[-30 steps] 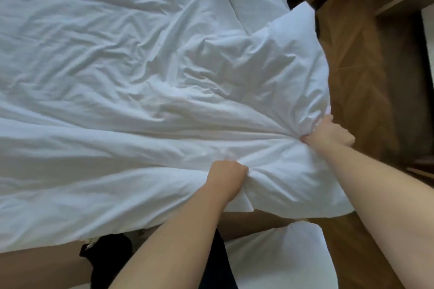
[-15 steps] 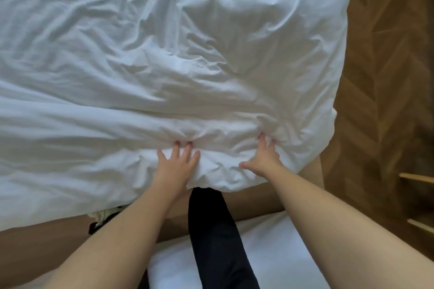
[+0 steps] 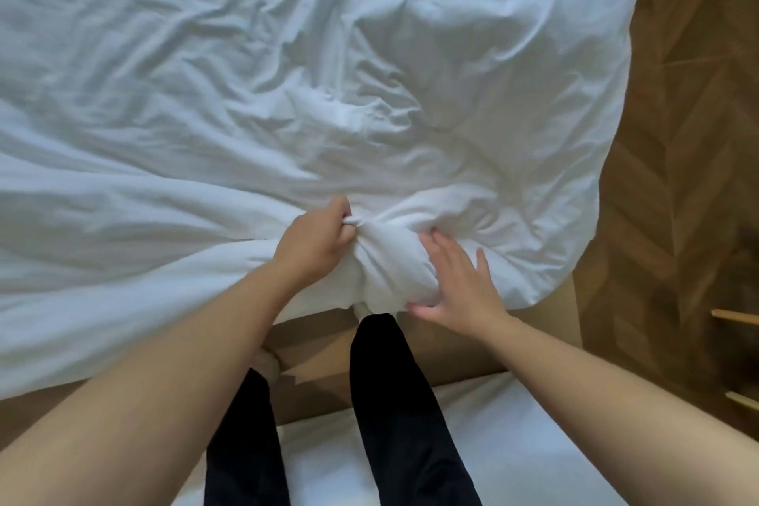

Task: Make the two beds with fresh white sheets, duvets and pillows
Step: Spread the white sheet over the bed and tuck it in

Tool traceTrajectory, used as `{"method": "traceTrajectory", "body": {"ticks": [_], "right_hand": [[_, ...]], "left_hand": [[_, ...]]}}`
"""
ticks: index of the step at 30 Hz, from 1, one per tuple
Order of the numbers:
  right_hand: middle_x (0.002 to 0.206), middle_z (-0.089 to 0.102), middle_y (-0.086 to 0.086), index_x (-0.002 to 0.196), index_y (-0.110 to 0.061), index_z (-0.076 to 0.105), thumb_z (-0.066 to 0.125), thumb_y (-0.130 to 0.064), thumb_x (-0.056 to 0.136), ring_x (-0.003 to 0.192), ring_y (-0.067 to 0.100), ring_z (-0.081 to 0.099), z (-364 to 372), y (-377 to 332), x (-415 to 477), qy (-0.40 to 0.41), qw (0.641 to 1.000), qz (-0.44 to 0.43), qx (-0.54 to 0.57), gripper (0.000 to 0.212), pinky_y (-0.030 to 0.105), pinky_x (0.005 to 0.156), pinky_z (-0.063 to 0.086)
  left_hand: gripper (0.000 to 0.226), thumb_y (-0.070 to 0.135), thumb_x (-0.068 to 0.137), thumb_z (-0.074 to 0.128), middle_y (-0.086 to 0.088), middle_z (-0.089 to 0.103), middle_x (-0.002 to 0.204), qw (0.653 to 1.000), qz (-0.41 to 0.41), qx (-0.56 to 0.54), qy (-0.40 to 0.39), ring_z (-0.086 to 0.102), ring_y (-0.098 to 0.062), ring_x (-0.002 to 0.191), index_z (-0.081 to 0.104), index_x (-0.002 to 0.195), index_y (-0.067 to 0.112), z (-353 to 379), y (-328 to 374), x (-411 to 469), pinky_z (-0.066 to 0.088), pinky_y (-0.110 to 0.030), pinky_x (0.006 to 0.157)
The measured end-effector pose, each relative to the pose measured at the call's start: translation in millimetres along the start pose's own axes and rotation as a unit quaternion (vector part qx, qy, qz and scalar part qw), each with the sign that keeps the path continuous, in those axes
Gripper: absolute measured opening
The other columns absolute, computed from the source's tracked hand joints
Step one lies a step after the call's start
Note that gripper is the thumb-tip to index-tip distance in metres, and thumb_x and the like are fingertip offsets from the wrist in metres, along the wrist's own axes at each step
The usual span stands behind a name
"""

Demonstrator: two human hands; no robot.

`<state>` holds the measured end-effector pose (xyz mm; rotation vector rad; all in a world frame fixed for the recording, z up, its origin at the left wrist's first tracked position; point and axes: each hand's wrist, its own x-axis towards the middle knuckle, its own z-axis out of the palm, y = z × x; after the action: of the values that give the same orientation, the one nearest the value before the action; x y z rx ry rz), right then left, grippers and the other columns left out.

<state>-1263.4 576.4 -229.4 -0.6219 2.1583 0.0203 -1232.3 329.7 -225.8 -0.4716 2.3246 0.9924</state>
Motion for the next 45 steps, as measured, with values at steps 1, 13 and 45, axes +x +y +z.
{"method": "traceTrajectory", "body": {"ticks": [1,13,45], "right_hand": [[0.161,0.010,-0.001,0.155,-0.029,0.002,0.065,-0.054,0.082,0.148,0.017,0.012,-7.7,-5.1,1.2,0.009,1.000,0.018,-0.016,0.099,0.056,0.117,0.006],[0.117,0.059,0.013,0.114,-0.012,0.057,0.042,-0.004,0.091,0.110,0.035,0.056,-268.4,-55.5,99.9,0.265,0.952,0.070,-0.135,0.029,0.042,0.089,0.037],[0.129,0.057,0.011,0.129,-0.011,0.051,0.053,0.004,0.087,0.099,0.023,0.058,-195.4,-43.1,128.5,0.463,0.396,0.397,0.686,0.044,0.023,0.079,0.048]], "left_hand": [[0.006,0.018,0.094,0.043,-0.002,0.049,0.072,1.000,0.001,-0.018,-0.019,0.047,-0.028,0.072,0.041,0.090,0.015,-13.5,5.2,1.7,0.030,-0.037,0.060],[0.023,0.008,0.092,0.040,-0.011,0.057,0.101,0.959,-0.031,0.134,0.246,0.052,-0.035,0.096,0.054,0.111,0.011,-187.5,28.5,42.4,0.037,-0.041,0.078],[0.060,0.005,0.088,0.052,0.003,0.050,0.132,0.745,-0.237,-0.576,0.238,0.052,-0.018,0.112,0.040,0.144,0.025,-151.1,7.5,84.2,0.044,-0.034,0.096]]}}
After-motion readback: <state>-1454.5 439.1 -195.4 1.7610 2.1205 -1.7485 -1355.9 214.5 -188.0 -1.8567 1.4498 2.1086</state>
